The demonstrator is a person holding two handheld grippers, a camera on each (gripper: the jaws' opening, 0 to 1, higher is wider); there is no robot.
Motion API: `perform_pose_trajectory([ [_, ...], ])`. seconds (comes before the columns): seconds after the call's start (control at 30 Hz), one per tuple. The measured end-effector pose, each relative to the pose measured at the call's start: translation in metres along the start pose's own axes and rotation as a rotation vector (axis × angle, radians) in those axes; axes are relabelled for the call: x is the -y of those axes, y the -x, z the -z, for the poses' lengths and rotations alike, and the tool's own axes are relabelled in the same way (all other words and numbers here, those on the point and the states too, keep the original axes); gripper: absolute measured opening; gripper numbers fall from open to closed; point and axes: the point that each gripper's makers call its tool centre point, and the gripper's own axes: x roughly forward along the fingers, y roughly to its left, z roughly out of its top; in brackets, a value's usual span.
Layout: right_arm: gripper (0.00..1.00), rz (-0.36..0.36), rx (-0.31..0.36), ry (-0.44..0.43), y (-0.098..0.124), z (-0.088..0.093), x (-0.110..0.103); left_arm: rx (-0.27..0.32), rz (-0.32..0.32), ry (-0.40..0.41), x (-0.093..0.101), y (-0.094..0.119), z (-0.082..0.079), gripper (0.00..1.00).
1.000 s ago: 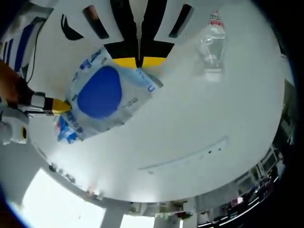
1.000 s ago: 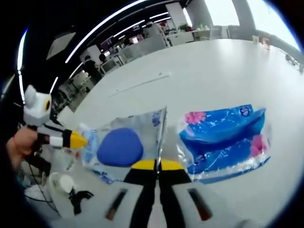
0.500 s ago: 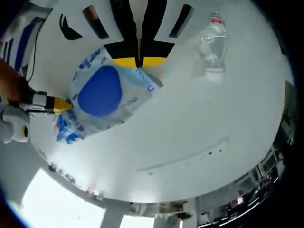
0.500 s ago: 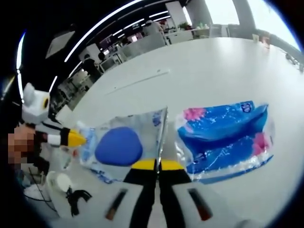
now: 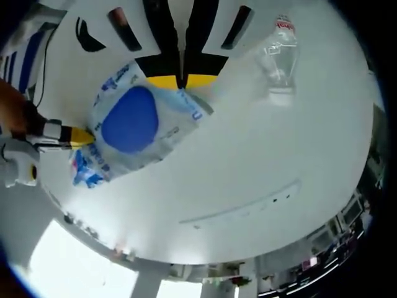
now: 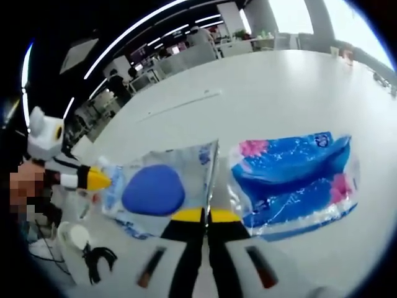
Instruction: Arrange the tabletop items into an orderly group along one side of the table until the central work area is clear of visible clutter.
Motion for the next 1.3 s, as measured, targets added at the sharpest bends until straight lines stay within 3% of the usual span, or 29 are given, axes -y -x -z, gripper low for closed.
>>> perform_pose_trajectory([
  [0.7,0.00,0.008,0.017,-0.002,0.001,0.000,0.001,0.017,-0.010,-0.031,0.000,0.001,0.001,0.10],
  [1.0,0.08,0.004,0.050,-0.017,0.005,-0.004,0.000,0.037,-0.003,-0.032,0.001,0.005,-0.002,0.08],
  [1.3,0.10,0.013,0.067,-0.003,0.013,-0.008,-0.001,0.050,-0.003,-0.033,0.003,0.010,-0.004,0.07],
])
